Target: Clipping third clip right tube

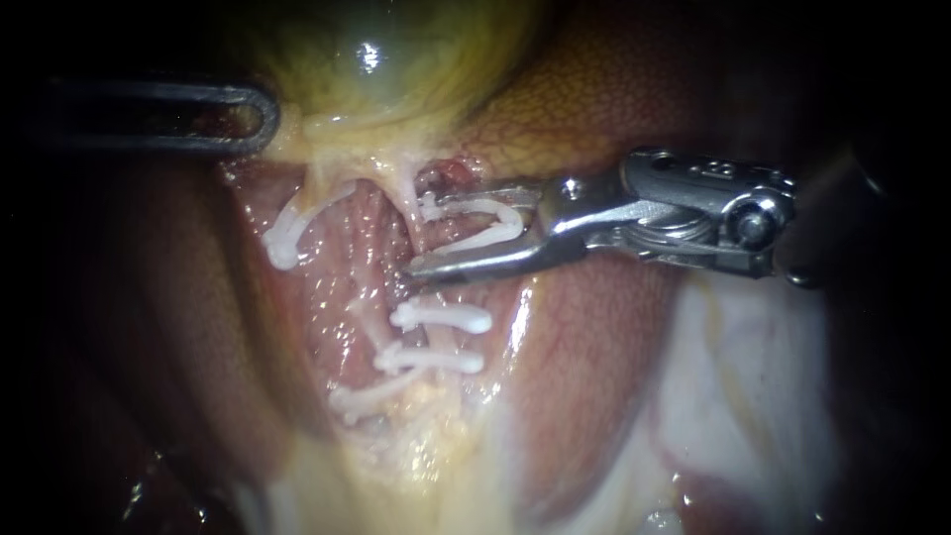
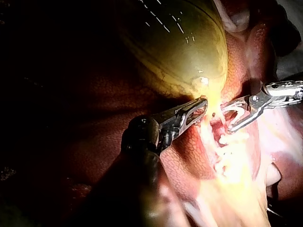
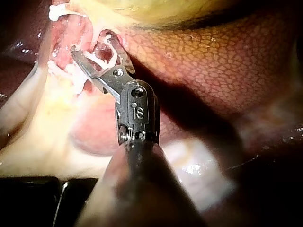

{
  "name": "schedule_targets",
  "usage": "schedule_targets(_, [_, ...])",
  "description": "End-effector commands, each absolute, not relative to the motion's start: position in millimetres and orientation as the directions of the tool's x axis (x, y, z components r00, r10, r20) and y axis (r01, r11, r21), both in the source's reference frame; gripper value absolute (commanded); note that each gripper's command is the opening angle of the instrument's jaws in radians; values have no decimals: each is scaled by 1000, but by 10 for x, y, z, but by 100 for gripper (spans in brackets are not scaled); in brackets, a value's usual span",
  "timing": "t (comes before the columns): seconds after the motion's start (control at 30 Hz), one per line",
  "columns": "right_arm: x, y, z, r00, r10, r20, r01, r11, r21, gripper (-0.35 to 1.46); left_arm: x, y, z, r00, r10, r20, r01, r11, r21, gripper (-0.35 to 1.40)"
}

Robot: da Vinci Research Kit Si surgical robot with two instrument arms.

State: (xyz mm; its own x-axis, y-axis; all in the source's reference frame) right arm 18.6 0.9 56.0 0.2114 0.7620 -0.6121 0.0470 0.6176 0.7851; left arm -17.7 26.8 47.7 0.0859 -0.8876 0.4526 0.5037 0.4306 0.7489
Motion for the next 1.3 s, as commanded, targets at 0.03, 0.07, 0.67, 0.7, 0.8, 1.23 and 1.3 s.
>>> schedule_targets(0.03, [187,10,561,201,767,-609,59,612,789,45,-177,268,477,86,-888,453,505,430,748,-35])
schedule_targets(0.07, [188,10,562,189,774,-604,71,603,795,45,-177,268,477,86,-888,453,505,430,748,-35])
schedule_targets(0.67, [202,5,549,65,811,-581,308,537,785,43,-178,268,477,85,-888,453,505,430,748,-35])
schedule_targets(0.7, [203,5,547,64,812,-580,315,535,784,42,-178,268,477,85,-888,453,505,430,748,-35])
schedule_targets(0.8, [204,7,541,51,816,-576,325,532,782,42,-178,268,477,85,-888,453,506,430,748,-35])
schedule_targets(1.23, [205,16,535,30,829,-558,310,523,794,35,-179,268,477,85,-888,453,506,430,748,-35])
schedule_targets(1.3, [205,16,537,37,845,-534,309,499,810,35,-179,268,477,85,-888,453,506,430,748,-35])
